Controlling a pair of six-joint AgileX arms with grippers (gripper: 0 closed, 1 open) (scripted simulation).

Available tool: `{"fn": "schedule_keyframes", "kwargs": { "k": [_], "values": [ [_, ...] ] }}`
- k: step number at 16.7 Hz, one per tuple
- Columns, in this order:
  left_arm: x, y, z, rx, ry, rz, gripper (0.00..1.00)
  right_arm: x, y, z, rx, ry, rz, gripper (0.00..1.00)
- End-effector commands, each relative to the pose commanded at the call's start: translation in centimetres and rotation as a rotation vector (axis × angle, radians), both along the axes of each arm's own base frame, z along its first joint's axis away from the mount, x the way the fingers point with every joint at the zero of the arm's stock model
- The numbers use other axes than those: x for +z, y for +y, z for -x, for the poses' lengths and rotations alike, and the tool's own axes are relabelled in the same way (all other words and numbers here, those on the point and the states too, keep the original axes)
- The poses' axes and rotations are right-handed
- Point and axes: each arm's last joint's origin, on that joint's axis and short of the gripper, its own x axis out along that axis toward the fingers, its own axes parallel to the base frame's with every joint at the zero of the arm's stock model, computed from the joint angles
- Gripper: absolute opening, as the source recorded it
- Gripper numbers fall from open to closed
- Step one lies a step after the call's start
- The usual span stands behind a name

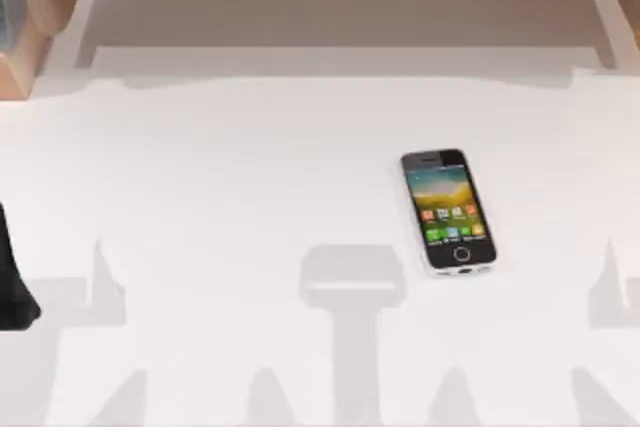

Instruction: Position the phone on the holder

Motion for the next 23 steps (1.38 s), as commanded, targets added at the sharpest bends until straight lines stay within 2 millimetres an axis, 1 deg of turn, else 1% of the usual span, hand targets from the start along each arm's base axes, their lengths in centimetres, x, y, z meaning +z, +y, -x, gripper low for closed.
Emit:
{"fn": "schedule_keyframes", "kwargs": {
  "k": [3, 5, 6, 8, 10, 11, 12, 14, 16, 18, 20, 23],
  "values": [
    [0.0, 0.0, 0.0, 0.000, 0.000, 0.000, 1.00, 0.2, 0.0, 0.0, 0.002, 0.004, 0.000, 1.00],
    [0.0, 0.0, 0.0, 0.000, 0.000, 0.000, 1.00, 1.3, 0.1, 0.0, 0.010, 0.027, -0.001, 1.00],
    [0.0, 0.0, 0.0, 0.000, 0.000, 0.000, 1.00, 2.2, 0.2, -0.1, 0.015, 0.044, -0.001, 1.00],
    [0.0, 0.0, 0.0, 0.000, 0.000, 0.000, 1.00, 4.5, 0.4, -0.6, 0.028, 0.096, -0.003, 1.00],
    [0.0, 0.0, 0.0, 0.000, 0.000, 0.000, 1.00, 7.3, 0.7, -1.7, 0.044, 0.177, -0.004, 1.00],
    [0.0, 0.0, 0.0, 0.000, 0.000, 0.000, 1.00, 8.6, 0.9, -2.7, 0.054, 0.231, -0.004, 1.00],
    [0.0, 0.0, 0.0, 0.000, 0.000, 0.000, 1.00, 9.8, 1.2, -4.0, 0.063, 0.294, -0.004, 1.00],
    [0.0, 0.0, 0.0, 0.000, 0.000, 0.000, 1.00, 11.5, 2.1, -7.5, 0.084, 0.451, -0.002, 1.00],
    [0.0, 0.0, 0.0, 0.000, 0.000, 0.000, 1.00, 12.1, 3.4, -11.7, 0.105, 0.630, 0.005, 1.00],
    [0.0, 0.0, 0.0, 0.000, 0.000, 0.000, 1.00, 11.4, 5.2, -16.1, 0.123, 0.811, 0.017, 1.00],
    [0.0, 0.0, 0.0, 0.000, 0.000, 0.000, 1.00, 10.0, 7.3, -19.9, 0.135, 0.978, 0.031, 1.00],
    [0.0, 0.0, 0.0, 0.000, 0.000, 0.000, 1.00, 7.5, 10.6, -24.0, 0.142, 1.182, 0.052, 1.00]
  ]
}}
